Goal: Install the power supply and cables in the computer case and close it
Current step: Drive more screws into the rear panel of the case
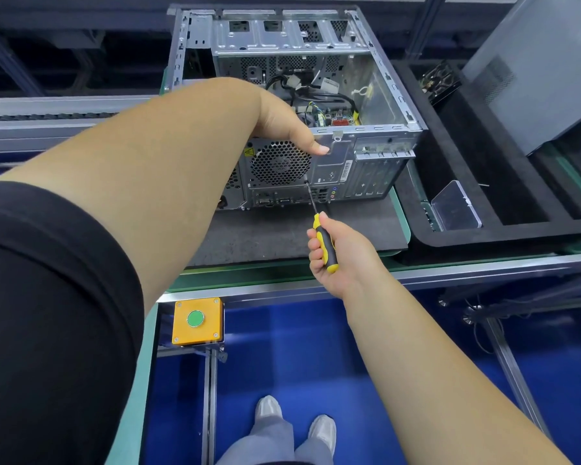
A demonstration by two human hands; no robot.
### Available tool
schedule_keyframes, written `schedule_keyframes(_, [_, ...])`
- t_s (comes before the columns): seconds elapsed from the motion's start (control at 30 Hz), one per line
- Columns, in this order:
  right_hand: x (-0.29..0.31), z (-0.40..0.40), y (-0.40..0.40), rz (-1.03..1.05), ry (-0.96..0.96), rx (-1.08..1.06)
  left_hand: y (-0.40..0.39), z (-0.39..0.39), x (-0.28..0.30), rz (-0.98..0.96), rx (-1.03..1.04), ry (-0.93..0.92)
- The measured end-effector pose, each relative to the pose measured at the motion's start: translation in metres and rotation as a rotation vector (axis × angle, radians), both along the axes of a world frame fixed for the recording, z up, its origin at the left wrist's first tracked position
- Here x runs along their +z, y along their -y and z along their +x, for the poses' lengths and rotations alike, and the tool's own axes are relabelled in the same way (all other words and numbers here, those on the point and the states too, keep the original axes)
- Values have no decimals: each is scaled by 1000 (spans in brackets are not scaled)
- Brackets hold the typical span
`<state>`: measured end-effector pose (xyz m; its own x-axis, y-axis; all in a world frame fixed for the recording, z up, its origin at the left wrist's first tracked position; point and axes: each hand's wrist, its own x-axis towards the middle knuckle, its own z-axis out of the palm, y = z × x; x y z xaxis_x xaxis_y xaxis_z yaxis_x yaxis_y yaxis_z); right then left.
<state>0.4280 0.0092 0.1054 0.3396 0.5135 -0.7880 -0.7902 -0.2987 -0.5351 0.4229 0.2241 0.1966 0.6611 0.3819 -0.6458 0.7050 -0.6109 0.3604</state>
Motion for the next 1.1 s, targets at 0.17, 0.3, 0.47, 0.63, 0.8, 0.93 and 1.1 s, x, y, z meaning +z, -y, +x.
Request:
schedule_keyframes(0.17, [12, 0, 5, 71, 41, -1, 9, -4, 4, 148, -47, 23])
schedule_keyframes(0.3, [31, 5, 11, 127, 152, -23, 6, -9, 2, 322, -116, 173])
schedule_keyframes(0.47, [58, 16, 20, 140, 292, -7, 14, -33, -3, 226, 49, 732])
schedule_keyframes(0.63, [85, 20, 20, 193, 385, 4, 31, -52, -4, 185, 298, 996])
schedule_keyframes(0.8, [102, 22, 21, 239, 544, 40, 61, -63, 1, 186, 369, 1090])
schedule_keyframes(0.93, [105, 36, 38, 310, 744, 18, 91, -65, 9, 54, 429, 1151])
schedule_keyframes(1.1, [102, 85, 77, 398, 883, -51, 131, -48, 4, -24, 465, 1158])
